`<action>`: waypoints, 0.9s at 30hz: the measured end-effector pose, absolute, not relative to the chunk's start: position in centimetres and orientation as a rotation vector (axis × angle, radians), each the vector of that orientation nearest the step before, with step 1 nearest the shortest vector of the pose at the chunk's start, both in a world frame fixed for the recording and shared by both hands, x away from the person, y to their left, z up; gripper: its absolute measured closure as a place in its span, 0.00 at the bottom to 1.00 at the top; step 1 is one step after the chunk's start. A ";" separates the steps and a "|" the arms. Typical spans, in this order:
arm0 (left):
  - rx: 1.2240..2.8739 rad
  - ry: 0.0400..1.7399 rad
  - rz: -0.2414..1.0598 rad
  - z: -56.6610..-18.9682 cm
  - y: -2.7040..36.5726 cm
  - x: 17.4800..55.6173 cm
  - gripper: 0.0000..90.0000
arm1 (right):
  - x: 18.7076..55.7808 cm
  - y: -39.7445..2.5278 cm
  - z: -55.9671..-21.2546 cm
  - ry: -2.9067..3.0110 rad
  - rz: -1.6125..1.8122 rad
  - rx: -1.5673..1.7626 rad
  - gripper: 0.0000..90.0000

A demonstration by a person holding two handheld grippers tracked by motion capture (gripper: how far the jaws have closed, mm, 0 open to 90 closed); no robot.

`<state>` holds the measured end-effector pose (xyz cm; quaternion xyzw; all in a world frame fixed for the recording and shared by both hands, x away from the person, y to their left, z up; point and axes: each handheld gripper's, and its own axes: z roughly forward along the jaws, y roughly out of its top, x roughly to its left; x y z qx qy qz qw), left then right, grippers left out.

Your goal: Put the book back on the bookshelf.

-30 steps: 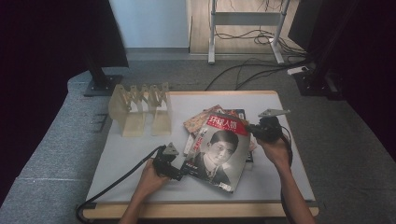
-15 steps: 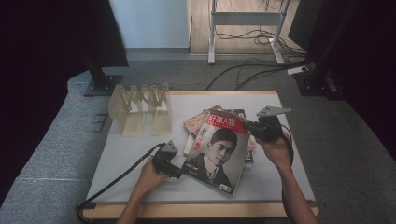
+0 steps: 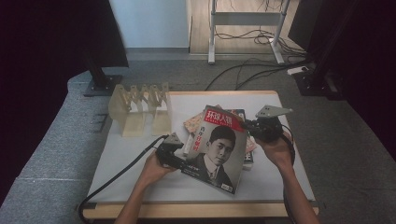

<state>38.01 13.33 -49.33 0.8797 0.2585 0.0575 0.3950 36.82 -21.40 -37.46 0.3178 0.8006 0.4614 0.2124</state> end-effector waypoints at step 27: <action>2.187 0.596 -0.033 -49.8 12.7 40.2 0.75 | 36.1 -20.5 -36.5 2.221 1.289 0.769 0.91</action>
